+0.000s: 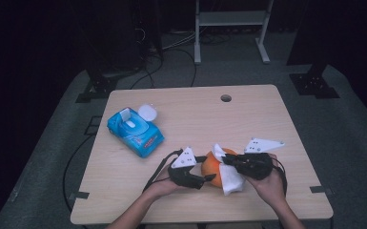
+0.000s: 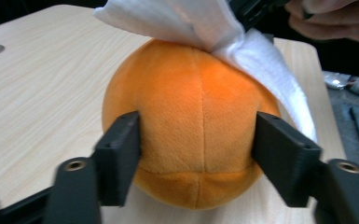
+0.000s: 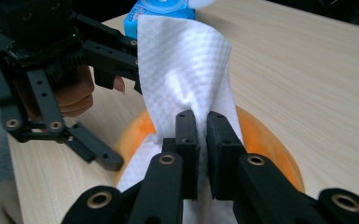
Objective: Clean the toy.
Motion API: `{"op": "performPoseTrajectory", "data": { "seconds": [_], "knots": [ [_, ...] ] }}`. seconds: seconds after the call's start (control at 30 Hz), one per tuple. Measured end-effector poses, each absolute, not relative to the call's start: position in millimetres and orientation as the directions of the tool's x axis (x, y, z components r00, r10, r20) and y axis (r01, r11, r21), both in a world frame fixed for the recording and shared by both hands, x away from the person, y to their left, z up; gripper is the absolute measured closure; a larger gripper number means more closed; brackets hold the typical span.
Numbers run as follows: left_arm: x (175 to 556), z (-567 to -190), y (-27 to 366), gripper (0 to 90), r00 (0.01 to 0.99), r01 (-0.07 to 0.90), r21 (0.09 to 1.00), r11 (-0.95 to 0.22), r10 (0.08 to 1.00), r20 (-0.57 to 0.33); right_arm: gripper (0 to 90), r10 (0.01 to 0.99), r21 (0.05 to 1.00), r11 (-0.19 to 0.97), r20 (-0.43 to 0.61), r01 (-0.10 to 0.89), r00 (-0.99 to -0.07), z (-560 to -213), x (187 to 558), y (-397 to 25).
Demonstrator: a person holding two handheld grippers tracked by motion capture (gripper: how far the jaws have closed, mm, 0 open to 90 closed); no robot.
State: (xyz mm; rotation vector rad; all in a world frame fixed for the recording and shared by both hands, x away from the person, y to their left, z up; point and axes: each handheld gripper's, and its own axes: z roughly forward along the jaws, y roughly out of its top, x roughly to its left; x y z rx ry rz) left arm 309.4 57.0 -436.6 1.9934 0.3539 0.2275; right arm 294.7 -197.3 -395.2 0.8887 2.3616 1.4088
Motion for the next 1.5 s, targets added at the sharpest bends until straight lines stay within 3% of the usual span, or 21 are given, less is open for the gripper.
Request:
{"op": "performPoseTrajectory", "data": {
  "seconds": [0.07, 0.13, 0.23, 0.47, 0.57, 0.8, 0.93, 1.2, 1.5],
  "knots": [
    [308.8, -435.8, 56.1, 39.8, 0.936, 0.146, 0.905, -0.399, 0.351, 0.003, 83.5, 0.599, 0.868, 0.365, 0.059, 0.338, -0.798, -390.4, 288.1, -191.1],
    [308.7, -434.7, 54.4, 40.4, 0.935, 0.145, 0.907, -0.396, 0.353, 0.004, 83.5, 0.555, 0.872, 0.368, 0.072, 0.323, -0.828, -387.5, 283.0, -182.7],
    [309.5, -435.4, 55.2, 40.3, 0.936, 0.145, 0.904, -0.403, 0.351, 0.006, 83.4, 0.527, 0.852, 0.440, 0.010, 0.283, -0.850, -389.1, 277.2, -164.8],
    [313.7, -441.2, 61.4, 36.9, 0.934, 0.177, 0.901, -0.396, 0.356, -0.027, 83.3, 0.642, 0.858, 0.358, 0.059, 0.367, -0.764, -392.6, 298.4, -202.3],
    [314.1, -441.0, 60.7, 34.1, 0.933, 0.174, 0.902, -0.395, 0.359, -0.023, 83.3, 0.642, 0.855, 0.321, 0.121, 0.408, -0.757, -401.4, 302.1, -208.9],
    [311.0, -435.4, 59.2, 26.8, 0.935, 0.157, 0.918, -0.364, 0.354, -0.020, 83.2, 0.642, 0.849, 0.341, 0.104, 0.404, -0.760, -403.0, 301.9, -201.5],
    [310.1, -437.9, 57.9, 32.9, 0.935, 0.144, 0.912, -0.384, 0.356, 0.002, 83.3, 0.645, 0.847, 0.347, 0.095, 0.402, -0.758, -401.1, 300.6, -197.9],
    [311.5, -439.8, 59.9, 32.3, 0.937, 0.144, 0.912, -0.384, 0.349, -0.001, 83.3, 0.553, 0.851, 0.436, 0.003, 0.293, -0.833, -393.1, 282.4, -165.9],
    [320.2, -447.2, 67.7, 28.2, 0.932, 0.186, 0.903, -0.387, 0.361, -0.037, 83.3, 0.646, 0.844, 0.365, 0.075, 0.393, -0.759, -403.0, 298.9, -202.2]
  ]
}}
